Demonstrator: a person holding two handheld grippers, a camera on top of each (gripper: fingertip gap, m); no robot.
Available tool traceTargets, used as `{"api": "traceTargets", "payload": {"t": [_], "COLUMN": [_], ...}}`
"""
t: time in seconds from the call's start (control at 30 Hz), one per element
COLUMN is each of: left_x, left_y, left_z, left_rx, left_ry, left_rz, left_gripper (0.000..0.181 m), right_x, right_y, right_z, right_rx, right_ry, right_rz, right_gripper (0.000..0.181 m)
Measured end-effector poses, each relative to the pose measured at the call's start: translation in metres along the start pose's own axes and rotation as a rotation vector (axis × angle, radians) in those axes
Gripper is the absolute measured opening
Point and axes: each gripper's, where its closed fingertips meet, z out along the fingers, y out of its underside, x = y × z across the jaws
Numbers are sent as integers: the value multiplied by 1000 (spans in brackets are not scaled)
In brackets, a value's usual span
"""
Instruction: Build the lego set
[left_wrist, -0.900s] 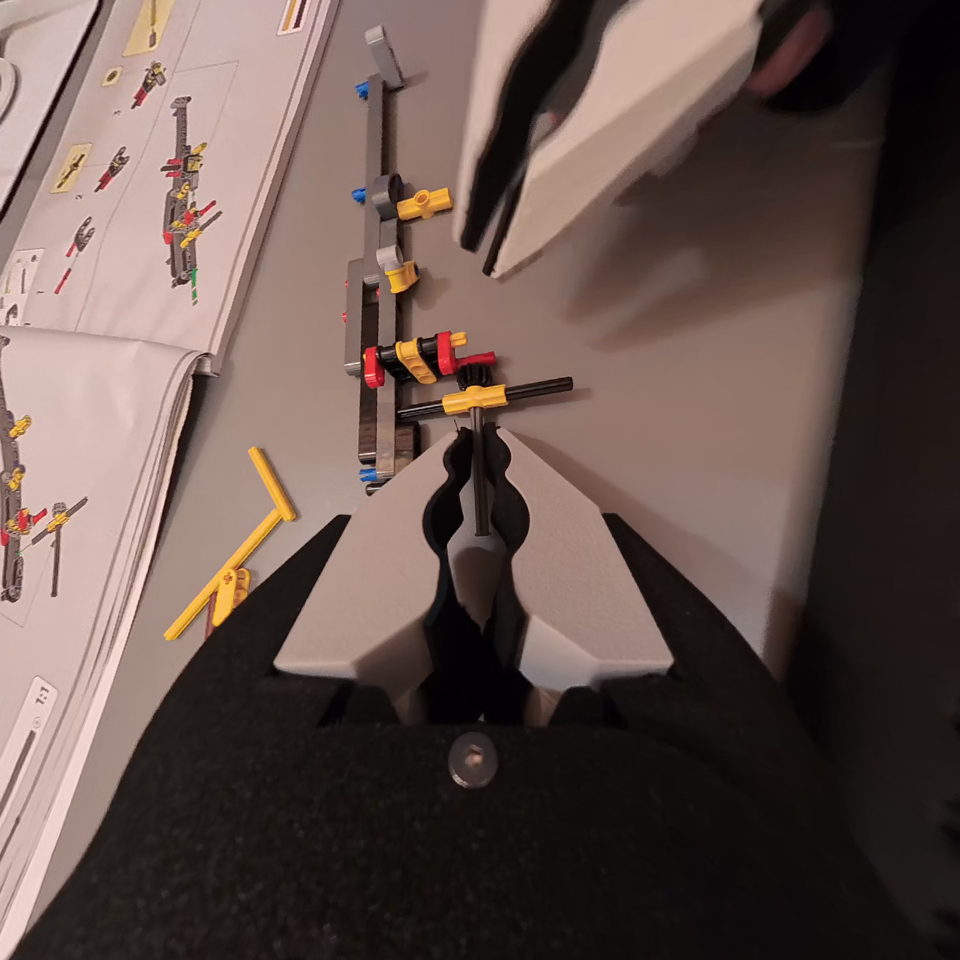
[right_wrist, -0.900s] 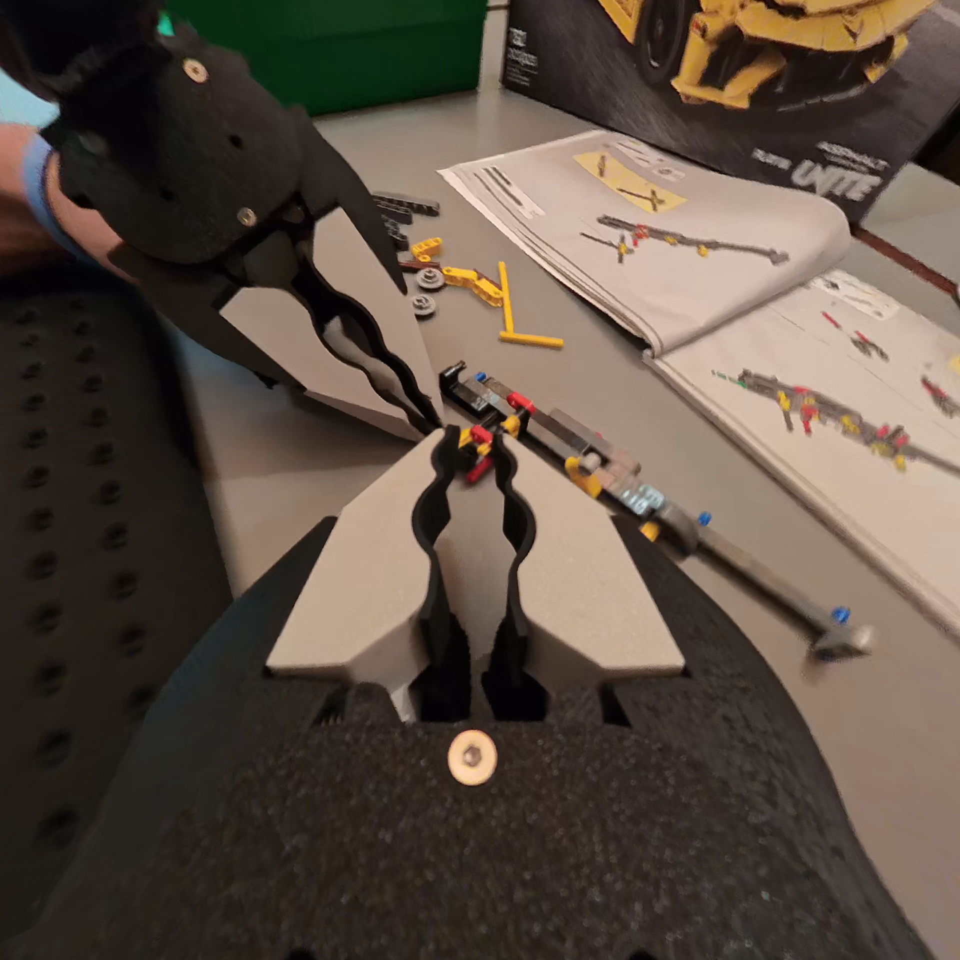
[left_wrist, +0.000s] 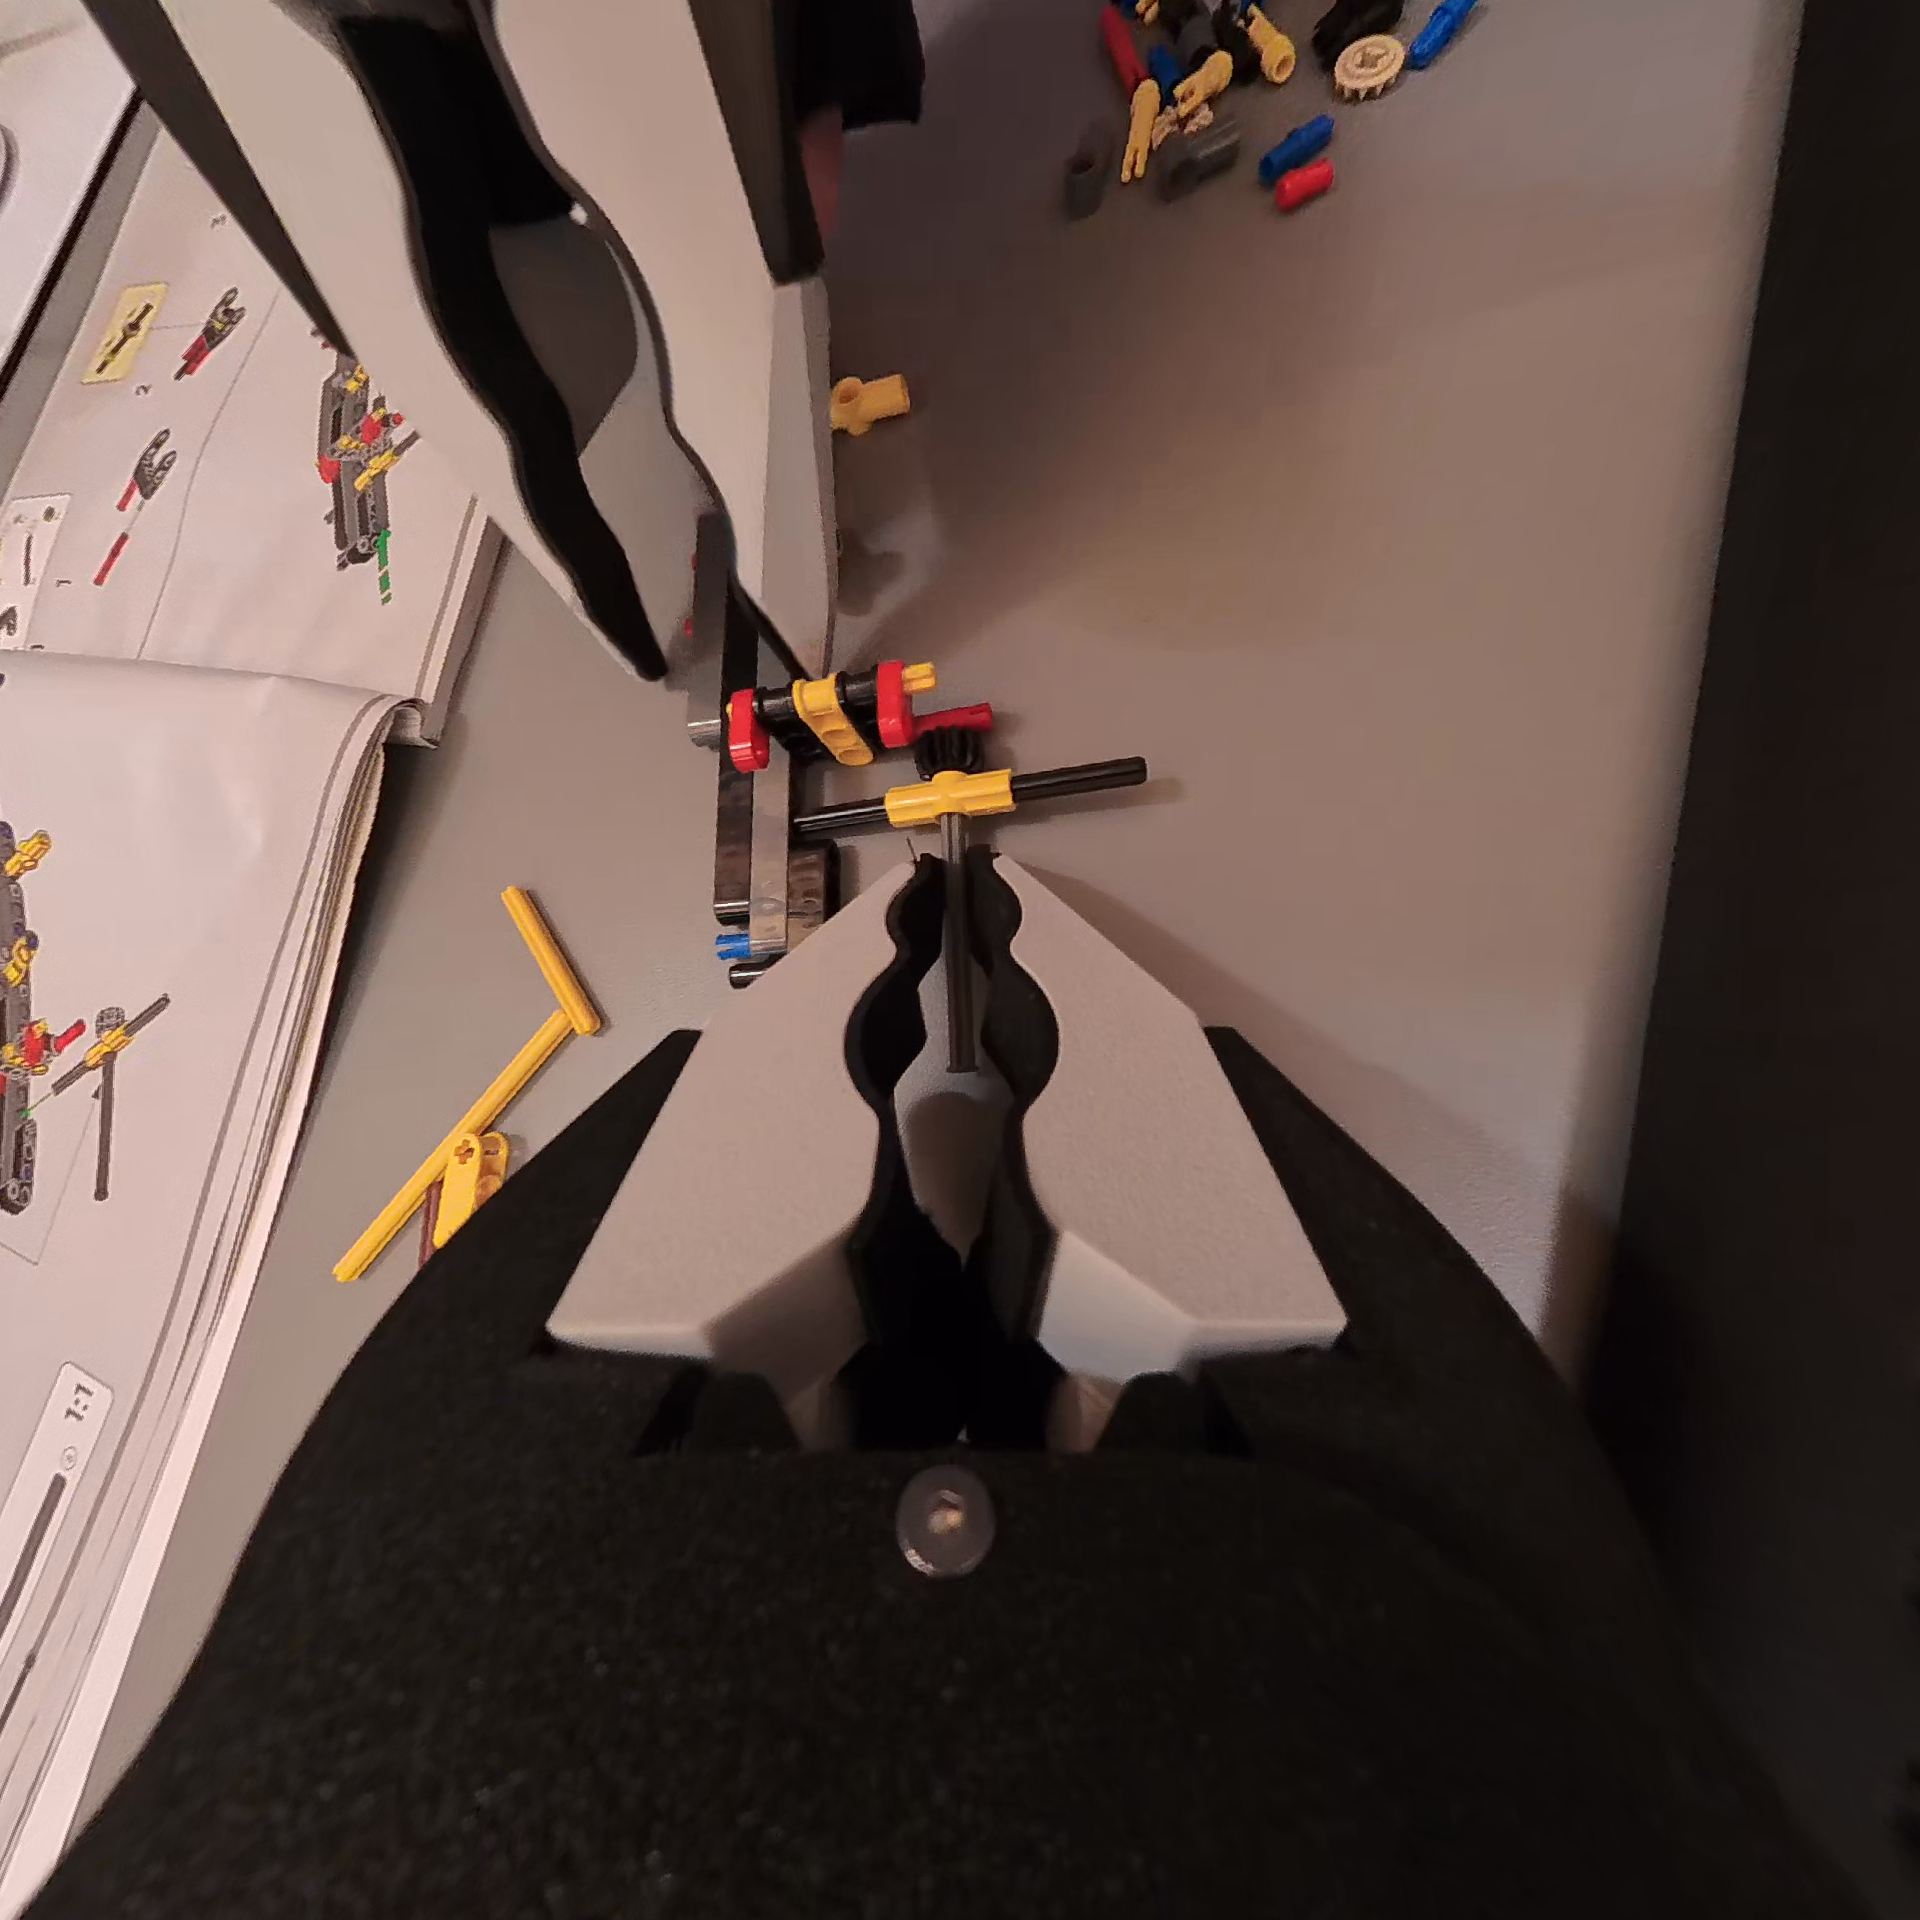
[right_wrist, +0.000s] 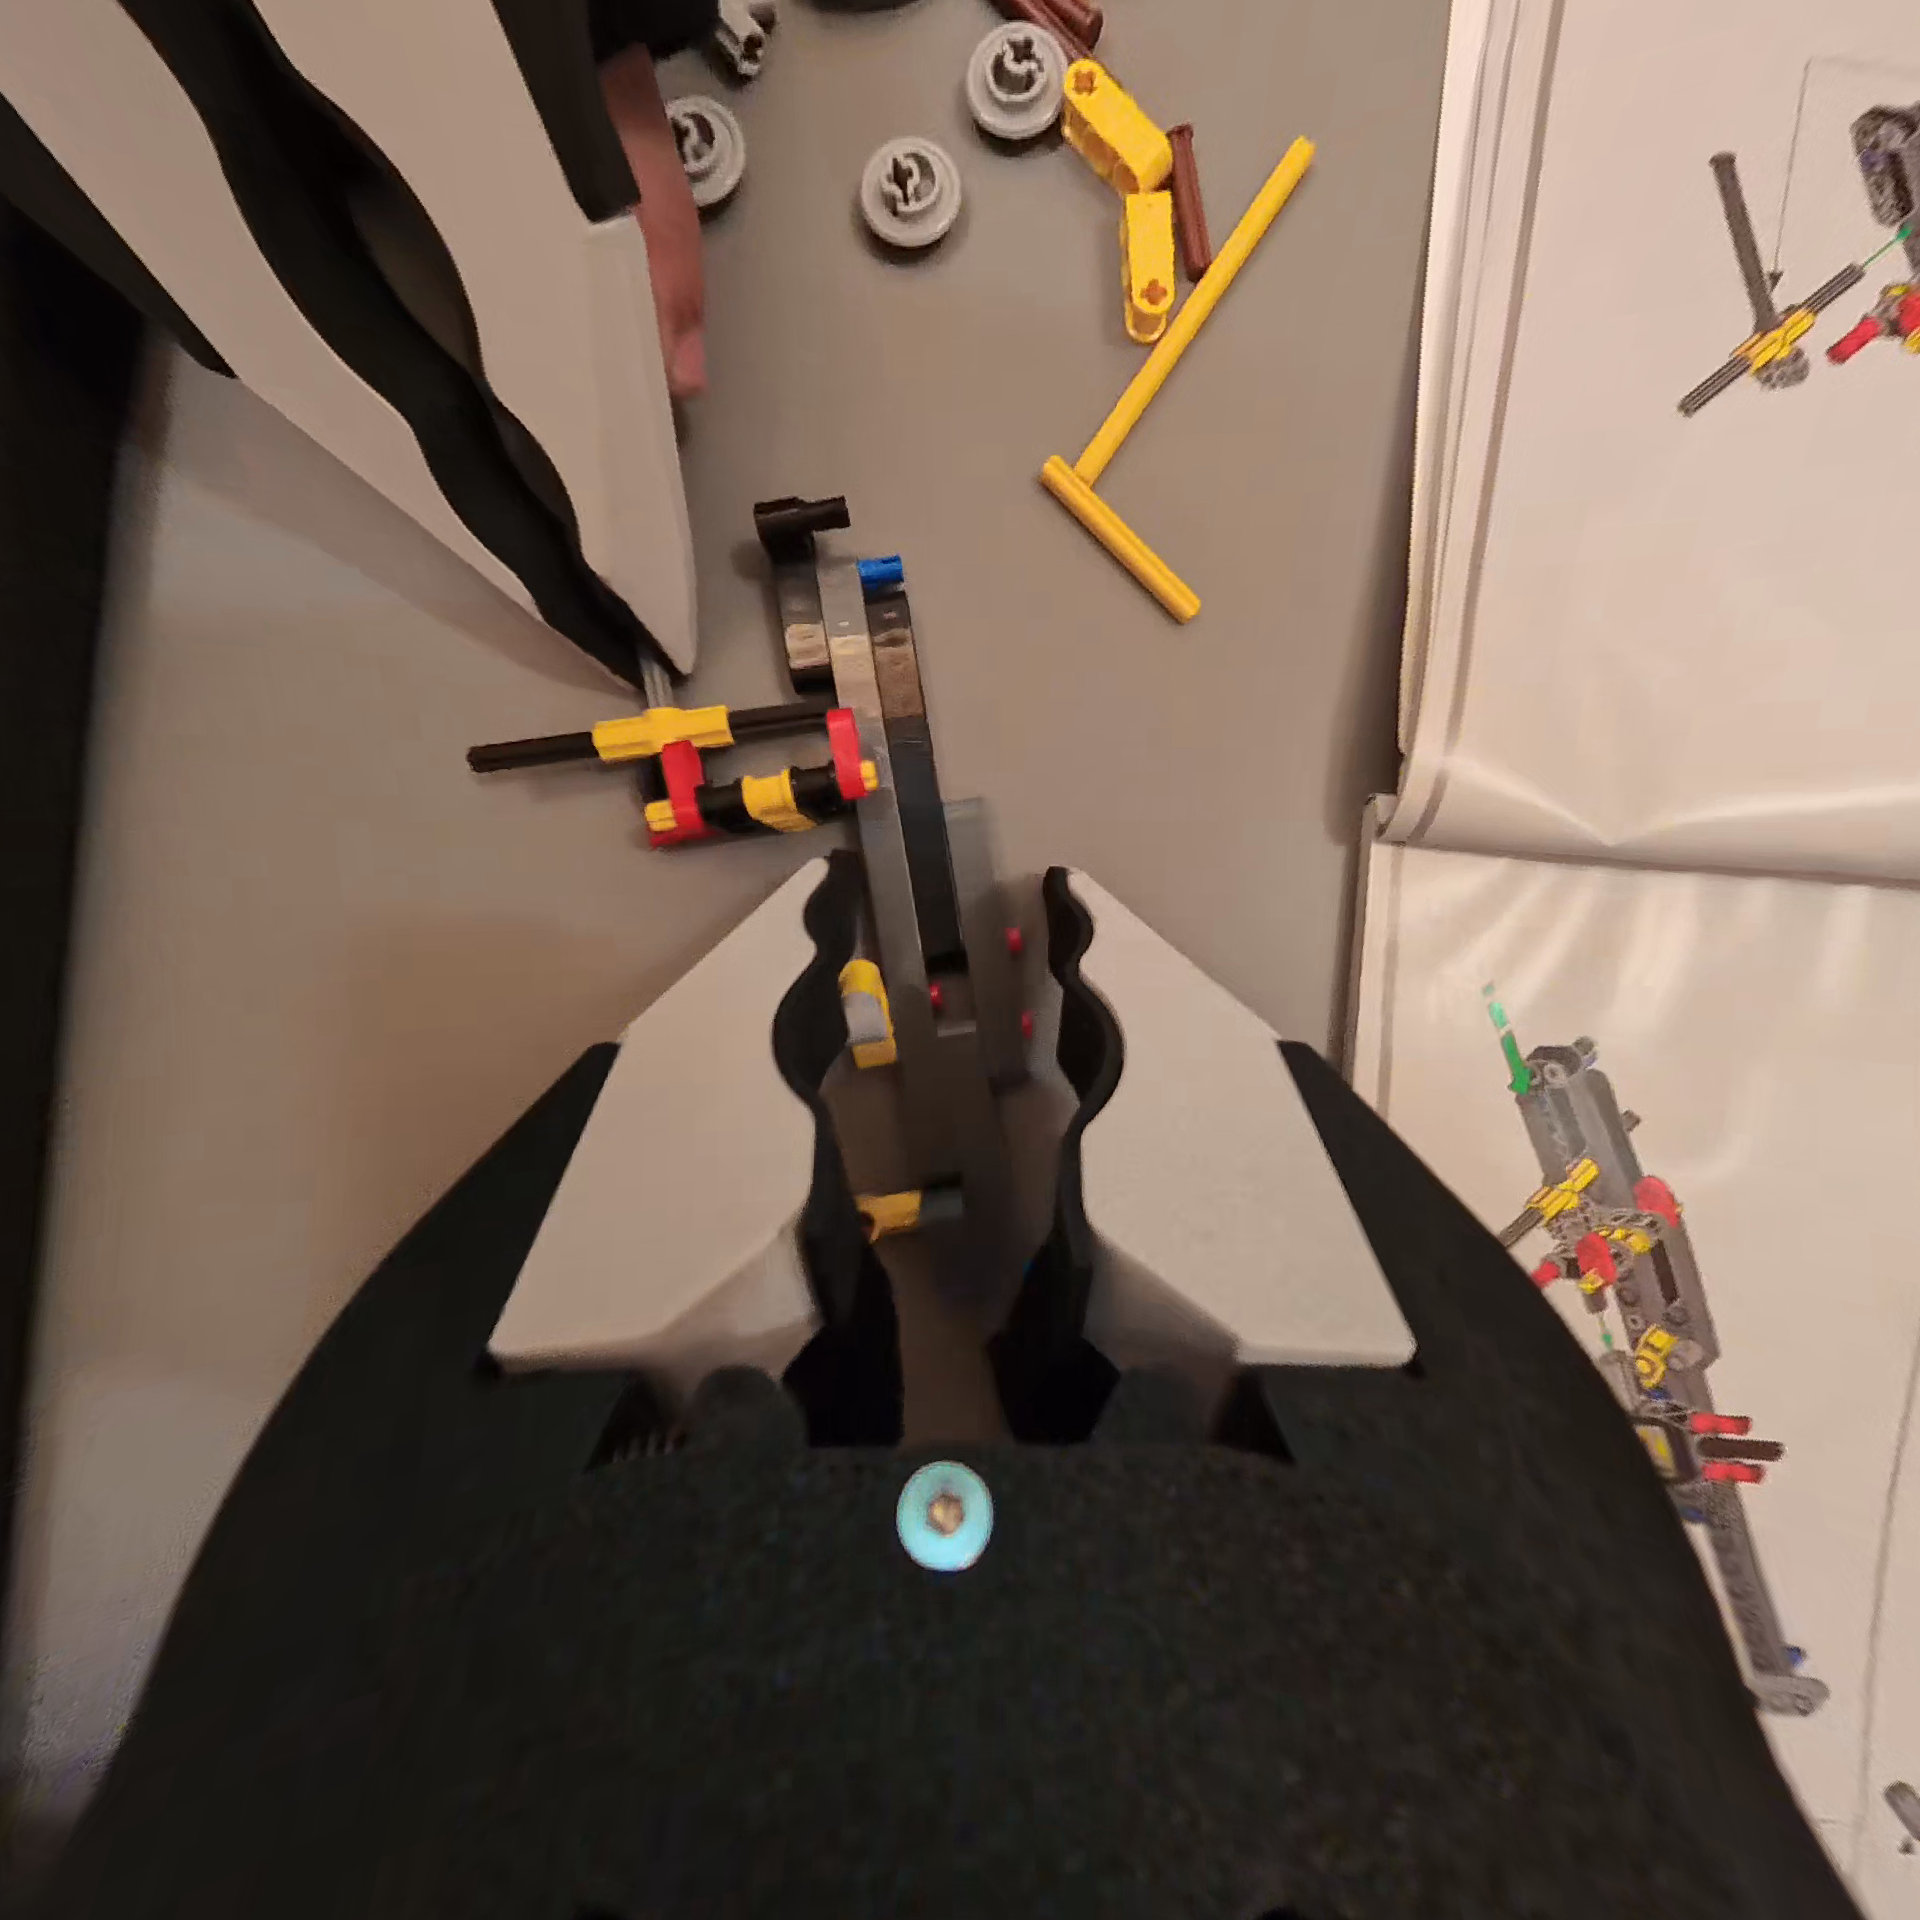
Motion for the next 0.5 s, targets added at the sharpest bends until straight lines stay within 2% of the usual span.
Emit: {"api": "traceTargets", "payload": {"t": [0.07,0.13,0.33,0.5], "left_x": [0,0,-2,-5], "left_y": [0,0,1,3], "left_z": [0,0,-1,-3], "left_rx": [0,1,9,3], "left_ry": [3,8,-23,-36], "left_rz": [0,-1,56,72], "left_gripper": [2,2,2,2], "right_x": [1,-2,-4,-9], "right_y": [-1,-4,-3,-4], "right_z": [3,5,4,4], "right_rx": [-2,22,59,66], "right_ry": [16,0,-11,-60], "right_rz": [-23,-38,-82,-45], "right_gripper": [34,24,23,23]}}
